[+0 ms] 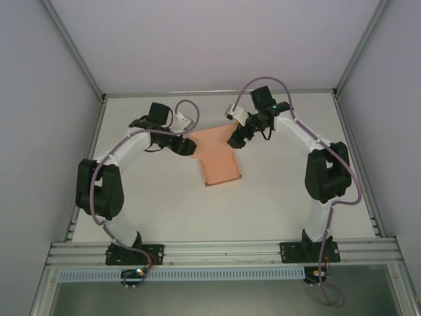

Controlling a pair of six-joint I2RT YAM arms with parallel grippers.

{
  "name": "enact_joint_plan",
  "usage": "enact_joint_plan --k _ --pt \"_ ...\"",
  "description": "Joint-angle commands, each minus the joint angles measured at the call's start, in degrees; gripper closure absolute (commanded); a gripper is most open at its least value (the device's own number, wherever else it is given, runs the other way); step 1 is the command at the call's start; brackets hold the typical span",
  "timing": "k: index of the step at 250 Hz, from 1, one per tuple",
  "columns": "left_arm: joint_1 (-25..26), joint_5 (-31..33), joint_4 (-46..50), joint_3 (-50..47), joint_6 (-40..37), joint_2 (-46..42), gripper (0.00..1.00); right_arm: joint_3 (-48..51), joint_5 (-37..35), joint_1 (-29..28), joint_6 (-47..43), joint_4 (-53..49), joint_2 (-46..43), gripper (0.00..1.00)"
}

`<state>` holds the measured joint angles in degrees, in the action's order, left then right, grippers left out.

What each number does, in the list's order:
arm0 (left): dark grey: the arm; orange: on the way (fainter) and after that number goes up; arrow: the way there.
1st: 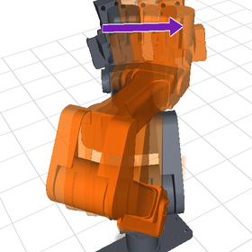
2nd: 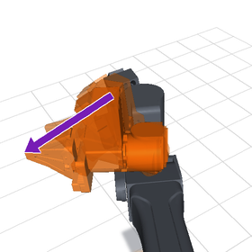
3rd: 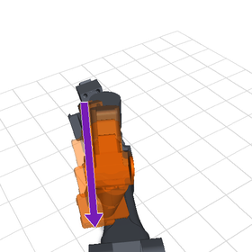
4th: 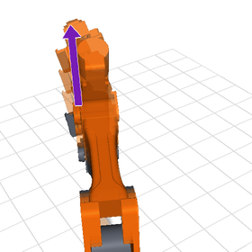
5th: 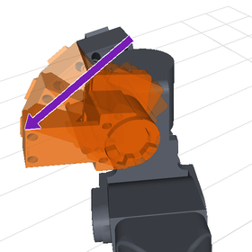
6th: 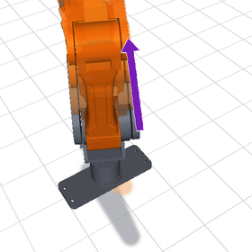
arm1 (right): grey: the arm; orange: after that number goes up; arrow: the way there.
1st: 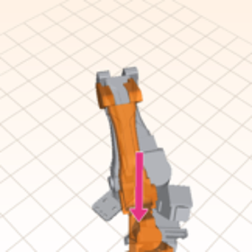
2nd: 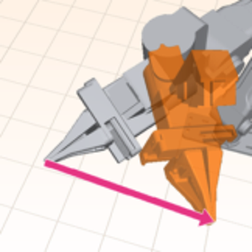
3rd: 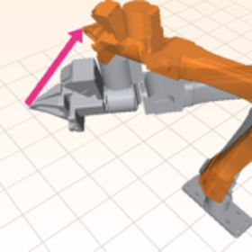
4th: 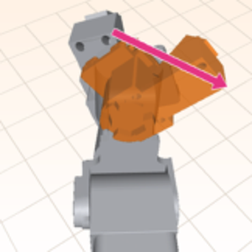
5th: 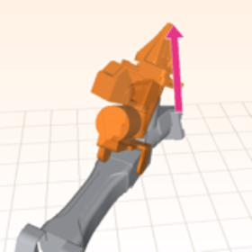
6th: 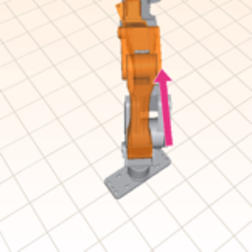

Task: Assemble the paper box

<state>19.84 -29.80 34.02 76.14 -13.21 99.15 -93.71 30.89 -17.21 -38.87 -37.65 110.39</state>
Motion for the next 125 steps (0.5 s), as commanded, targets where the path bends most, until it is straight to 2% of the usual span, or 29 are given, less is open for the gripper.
enact_joint_plan --k 1,26,54,62,89,104,112,125 --pt "-0.1 -2.0 5.2 3.7 -4.8 2.9 0.4 -5.1 3.0 0.5 -7.3 -8.6 3.9 0.13" --pt "0.1 -2.2 8.9 7.2 -6.2 5.6 0.49 -8.8 3.4 0.8 -9.7 -13.1 6.9 0.25" --pt "0.2 -2.2 10.1 9.0 -6.7 7.0 0.66 -11.3 1.2 0.8 -11.2 -16.8 8.9 0.5" --pt "0.2 -2.3 10.1 9.2 -6.8 7.1 0.66 -11.6 0.5 0.8 -11.5 -17.5 9.2 0.57" --pt "0.3 -0.9 9.9 9.5 -6.9 7.0 0.76 -11.7 -1.0 0.8 -12.1 -18.9 9.4 0.73" --pt "0.4 0.4 9.4 9.4 -6.6 6.8 0.84 -11.6 -1.9 0.8 -12.0 -19.1 9.2 0.84" --pt "0.5 1.1 9.1 9.3 -6.1 6.7 0.87 -11.7 -2.3 0.8 -11.6 -19.1 9.0 0.86" --pt "0.8 2.8 8.4 9.1 -5.4 6.5 0.93 -11.7 -2.9 0.8 -11.2 -19.4 8.7 0.85"
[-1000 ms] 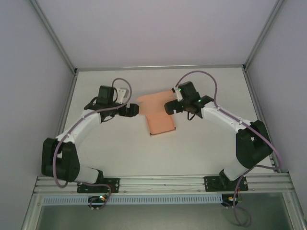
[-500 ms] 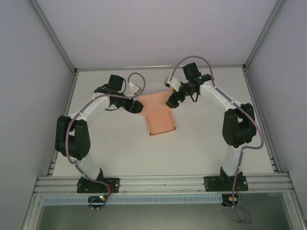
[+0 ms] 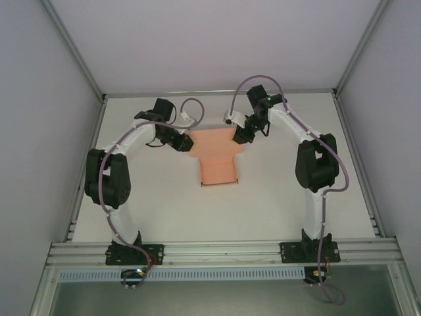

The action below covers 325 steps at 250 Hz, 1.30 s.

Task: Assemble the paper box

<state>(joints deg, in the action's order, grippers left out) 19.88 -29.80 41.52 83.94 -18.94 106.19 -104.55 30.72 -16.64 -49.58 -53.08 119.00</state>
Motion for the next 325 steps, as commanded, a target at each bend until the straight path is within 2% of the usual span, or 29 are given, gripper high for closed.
enact_joint_plan --k 1,17,26,49,85,128,144,184,198,216,235,282,325 --pt "0.8 2.9 0.9 1.4 0.4 -0.5 0.93 -0.9 -2.7 0.2 -0.5 -4.0 0.0 0.85" --pt "1.4 4.6 0.2 1.0 0.9 -0.8 0.95 -0.6 -3.1 0.2 -0.2 -3.9 -0.8 0.83" --pt "1.7 5.9 -0.3 0.6 1.2 -1.1 1.0 -0.3 -3.4 0.2 -0.2 -3.9 -1.3 0.83" --pt "2.5 9.1 -1.6 -0.6 2.0 -2.1 1.0 -0.1 -4.5 0.2 -0.4 -5.0 -1.9 0.83" --pt "2.7 9.5 -3.4 -3.4 2.4 -4.3 1.0 0.4 -5.0 0.2 -1.0 -7.0 -2.3 0.74" --pt "2.7 9.4 -3.5 -4.8 1.6 -6.2 1.0 1.2 -4.3 0.5 -1.6 -7.4 -3.1 0.74" --pt "2.6 9.1 -3.5 -5.0 1.3 -6.7 1.0 1.0 -3.9 0.4 -1.6 -7.4 -3.3 0.76" --pt "2.8 9.5 -4.1 -4.6 2.7 -7.2 1.0 -0.5 -3.9 0.4 0.5 -7.5 -2.7 0.95" --pt "3.3 11.3 -4.5 -4.3 4.8 -7.5 1.0 -0.3 -5.5 0.3 3.8 -5.4 -3.0 0.98" --pt "3.7 17.2 -6.1 -4.1 9.6 -8.3 1.0 1.0 -10.1 -0.2 11.7 -0.1 -4.1 1.0" --pt "7.3 23.9 -7.3 -3.5 16.1 -8.8 1.0 1.7 -15.6 -1.2 22.2 4.1 -5.2 1.0" --pt "12.8 34.8 -6.6 -2.2 28.5 -8.5 1.0 1.2 -22.8 -4.9 42.9 5.6 -6.6 0.98" --pt "14.8 40.0 -7.1 -0.5 38.3 -7.0 1.0 3.0 -34.9 -10.4 55.8 8.5 -6.3 0.98"
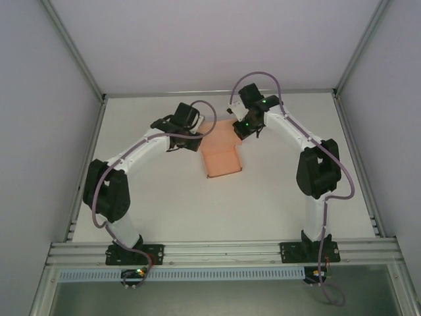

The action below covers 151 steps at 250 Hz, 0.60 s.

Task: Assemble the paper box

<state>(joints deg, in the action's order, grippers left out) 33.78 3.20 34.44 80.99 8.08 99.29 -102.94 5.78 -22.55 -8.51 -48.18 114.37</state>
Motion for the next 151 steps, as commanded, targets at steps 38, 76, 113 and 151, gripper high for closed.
enact_joint_plan --k 38,76,113,151 --pt "1.5 10.3 -1.1 4.9 20.0 3.0 1.0 1.5 -11.7 -7.8 21.5 5.9 -0.5 0.97" --pt "2.4 9.6 -2.0 7.1 23.2 6.9 1.0 4.2 -10.1 -8.3 29.6 11.4 -1.5 0.96" --pt "2.8 7.4 -4.9 5.5 25.7 6.8 1.0 9.9 -8.8 -8.7 36.6 19.9 -4.1 0.93" --pt "2.8 7.3 -7.4 1.6 27.5 4.3 1.0 13.0 -11.1 -9.1 41.2 24.4 -5.6 0.92"
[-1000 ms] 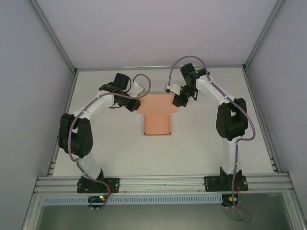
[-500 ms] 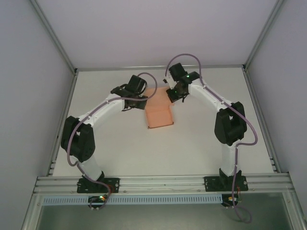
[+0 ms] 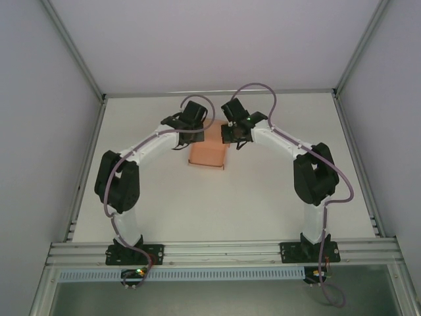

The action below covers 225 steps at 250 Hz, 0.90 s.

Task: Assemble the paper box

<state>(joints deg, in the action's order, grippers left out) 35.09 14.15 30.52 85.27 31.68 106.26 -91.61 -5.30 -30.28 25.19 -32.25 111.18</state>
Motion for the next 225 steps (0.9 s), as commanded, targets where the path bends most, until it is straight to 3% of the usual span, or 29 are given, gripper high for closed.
enact_joint_plan --k 1,77,162,200,225 --pt "1.5 -3.6 -3.6 -2.8 3.8 -2.7 1.0 1.8 0.0 -1.4 7.5 8.5 -2.4 0.92" --pt "2.7 -5.2 -12.8 -13.4 9.9 -6.4 1.0 8.1 -6.2 -4.8 14.1 13.0 -3.8 0.92" --pt "4.1 -2.5 -19.4 -21.8 12.2 -9.6 1.0 9.7 -11.0 -8.0 19.6 13.8 -4.5 0.94" --pt "4.3 -1.8 -17.9 -24.2 11.1 -11.3 1.0 11.7 -16.1 -9.4 18.4 13.4 -5.8 0.94" --pt "4.4 -1.5 -17.7 -27.2 10.9 -13.3 1.0 17.6 -17.1 -10.4 16.6 19.0 -7.3 0.95"
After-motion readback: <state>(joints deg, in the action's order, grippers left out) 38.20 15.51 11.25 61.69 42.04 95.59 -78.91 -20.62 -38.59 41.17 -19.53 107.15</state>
